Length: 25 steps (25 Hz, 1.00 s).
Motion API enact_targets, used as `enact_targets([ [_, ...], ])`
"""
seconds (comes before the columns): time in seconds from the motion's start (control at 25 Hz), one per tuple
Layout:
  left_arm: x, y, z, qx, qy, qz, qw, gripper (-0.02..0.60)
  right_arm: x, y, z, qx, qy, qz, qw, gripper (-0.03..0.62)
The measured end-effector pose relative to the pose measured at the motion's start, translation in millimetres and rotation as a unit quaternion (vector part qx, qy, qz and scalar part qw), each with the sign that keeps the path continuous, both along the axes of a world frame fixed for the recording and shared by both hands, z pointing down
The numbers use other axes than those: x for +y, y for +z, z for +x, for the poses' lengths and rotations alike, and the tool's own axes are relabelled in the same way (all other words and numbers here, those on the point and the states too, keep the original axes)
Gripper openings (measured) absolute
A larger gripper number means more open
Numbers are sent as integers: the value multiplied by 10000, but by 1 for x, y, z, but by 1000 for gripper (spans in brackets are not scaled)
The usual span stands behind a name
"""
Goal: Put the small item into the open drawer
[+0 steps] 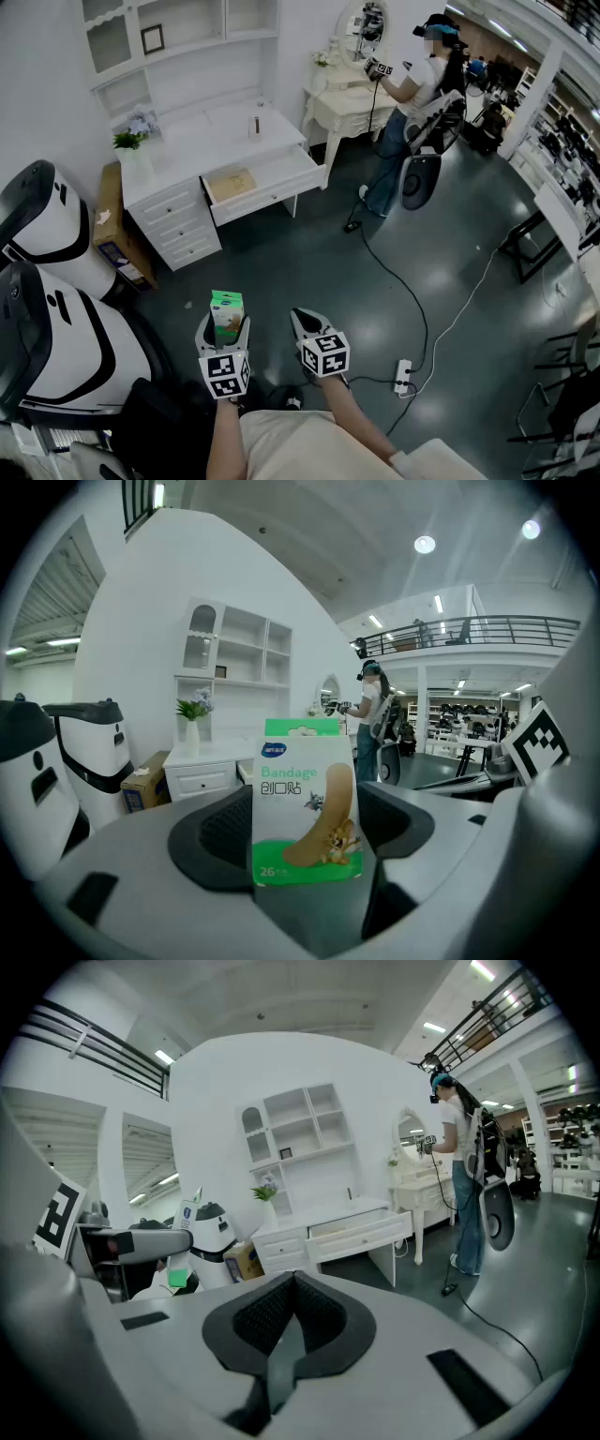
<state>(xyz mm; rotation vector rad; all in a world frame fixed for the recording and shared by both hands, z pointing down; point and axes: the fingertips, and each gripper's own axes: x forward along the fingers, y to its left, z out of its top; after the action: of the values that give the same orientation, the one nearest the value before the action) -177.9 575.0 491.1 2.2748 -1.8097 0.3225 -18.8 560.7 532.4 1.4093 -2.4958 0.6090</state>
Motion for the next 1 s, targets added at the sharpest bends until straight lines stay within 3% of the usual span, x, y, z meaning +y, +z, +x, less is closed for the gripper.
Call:
enact_targets([
  [0.32,15,1,10,19,-46,-25,10000,357,14,8,15,308,21,-95,9995,25],
  [0.6,21,5,10,-126,-69,-73,9999,357,17,15,21,60,8,-227,9997,25],
  [1.0,-12,23,17,-459,107,-195,9987,357,-20,21,16,161,-8,-262,9995,25],
])
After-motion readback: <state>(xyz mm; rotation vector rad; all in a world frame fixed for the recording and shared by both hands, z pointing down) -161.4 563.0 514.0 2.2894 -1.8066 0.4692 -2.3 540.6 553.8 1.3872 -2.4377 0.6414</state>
